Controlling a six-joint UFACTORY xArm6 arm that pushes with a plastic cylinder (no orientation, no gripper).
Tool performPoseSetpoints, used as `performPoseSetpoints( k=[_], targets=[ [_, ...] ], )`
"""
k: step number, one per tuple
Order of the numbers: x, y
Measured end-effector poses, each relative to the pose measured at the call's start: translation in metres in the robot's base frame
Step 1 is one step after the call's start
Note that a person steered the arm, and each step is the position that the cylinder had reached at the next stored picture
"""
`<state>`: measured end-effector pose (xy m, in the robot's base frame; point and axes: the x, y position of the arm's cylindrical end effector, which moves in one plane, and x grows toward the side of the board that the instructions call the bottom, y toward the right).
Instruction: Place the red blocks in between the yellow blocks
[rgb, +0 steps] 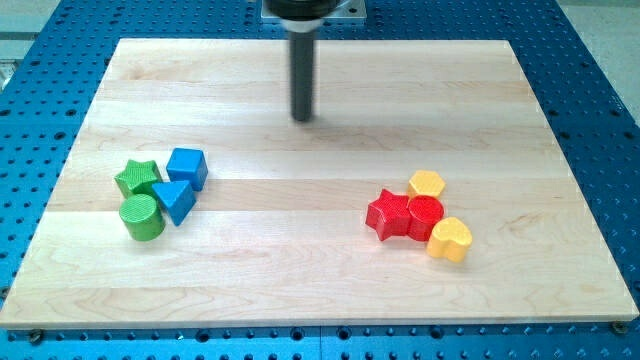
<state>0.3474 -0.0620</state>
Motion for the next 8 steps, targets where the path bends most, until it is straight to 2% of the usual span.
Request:
performPoseSetpoints(
  k=[1,2,3,4,5,7,8],
  targets=[
    [0.023,-0.041],
    [0.079,-0.015],
    [0.115,0.063],
    [0.123,0.063],
    [0.154,0.072],
    [0.177,0.154],
    [0.178,0.156]
  ],
)
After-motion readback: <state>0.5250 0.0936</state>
